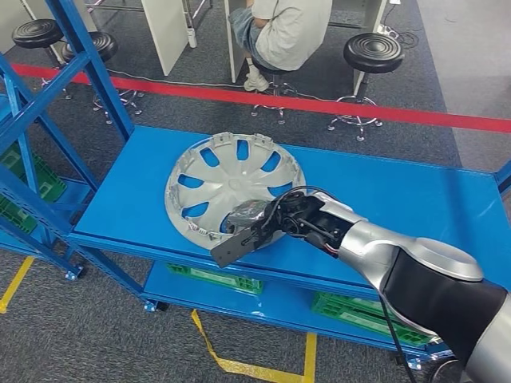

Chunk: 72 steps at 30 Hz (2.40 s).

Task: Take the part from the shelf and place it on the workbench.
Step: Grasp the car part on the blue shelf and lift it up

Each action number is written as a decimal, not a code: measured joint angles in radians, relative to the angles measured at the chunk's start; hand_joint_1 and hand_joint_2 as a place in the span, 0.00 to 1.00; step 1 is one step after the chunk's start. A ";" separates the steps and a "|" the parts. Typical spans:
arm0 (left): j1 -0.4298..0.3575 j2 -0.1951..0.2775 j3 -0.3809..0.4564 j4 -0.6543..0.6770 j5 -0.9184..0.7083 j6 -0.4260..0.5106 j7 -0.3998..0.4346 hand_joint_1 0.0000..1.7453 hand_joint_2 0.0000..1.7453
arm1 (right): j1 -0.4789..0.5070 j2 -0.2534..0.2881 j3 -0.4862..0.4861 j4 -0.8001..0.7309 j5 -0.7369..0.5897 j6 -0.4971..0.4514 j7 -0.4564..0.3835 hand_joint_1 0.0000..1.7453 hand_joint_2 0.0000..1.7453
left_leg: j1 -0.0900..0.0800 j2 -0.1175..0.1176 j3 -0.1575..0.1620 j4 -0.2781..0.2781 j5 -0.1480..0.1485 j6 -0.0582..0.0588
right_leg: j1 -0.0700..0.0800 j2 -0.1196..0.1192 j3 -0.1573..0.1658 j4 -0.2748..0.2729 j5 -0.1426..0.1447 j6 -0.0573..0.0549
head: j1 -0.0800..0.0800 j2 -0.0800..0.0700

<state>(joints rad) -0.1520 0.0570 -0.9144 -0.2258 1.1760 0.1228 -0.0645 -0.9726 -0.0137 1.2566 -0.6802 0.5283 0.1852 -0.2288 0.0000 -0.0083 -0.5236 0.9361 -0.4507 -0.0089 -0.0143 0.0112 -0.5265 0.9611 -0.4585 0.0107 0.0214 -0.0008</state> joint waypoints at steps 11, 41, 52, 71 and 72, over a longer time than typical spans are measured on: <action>0.000 -0.001 0.000 0.000 0.005 0.000 0.000 0.00 0.00 | 0.000 0.000 -0.001 0.000 -0.021 0.002 0.010 1.00 1.00 | 0.000 0.000 0.000 0.000 0.000 0.000 | 0.000 0.000 0.000 0.000 0.000 0.000 | 0.000 0.000; 0.022 -0.001 0.000 0.000 0.029 0.026 -0.005 0.00 0.00 | 0.124 -0.021 -0.438 -0.310 -0.696 -0.177 -0.245 1.00 1.00 | 0.000 0.001 -0.001 0.000 0.000 0.000 | 0.000 0.001 -0.002 0.000 0.000 0.000 | 0.000 0.000; 0.027 -0.001 -0.002 0.000 0.030 0.026 -0.005 0.00 0.00 | 0.184 -0.038 -0.513 -0.470 -0.759 -0.199 -0.251 1.00 1.00 | 0.000 0.001 -0.001 0.000 0.000 0.000 | 0.000 0.001 -0.002 0.000 0.000 0.000 | 0.000 0.000; 0.023 -0.001 -0.023 0.001 0.019 0.027 0.009 0.00 0.00 | 0.304 -0.045 -0.603 -0.715 -0.904 -0.054 -0.307 1.00 1.00 | 0.000 0.001 -0.002 0.000 0.000 0.000 | 0.000 0.001 -0.002 0.000 0.000 0.000 | 0.000 0.000; 0.022 -0.001 -0.024 0.001 0.017 0.027 0.011 0.00 0.00 | 0.308 -0.045 -0.603 -0.723 -0.927 -0.026 -0.309 1.00 1.00 | 0.000 0.001 -0.002 0.000 0.000 0.000 | 0.000 0.001 -0.002 0.000 0.000 0.000 | 0.000 0.000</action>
<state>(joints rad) -0.1303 0.0565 -0.9381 -0.2251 1.1933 0.1499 -0.0534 -0.6641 -0.0586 0.6532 -1.4031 -0.3985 0.1592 -0.5378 0.0000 -0.0073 -0.5254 0.9362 -0.4508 -0.0089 -0.0143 0.0124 -0.5286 0.9610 -0.4584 0.0104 0.0214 -0.0008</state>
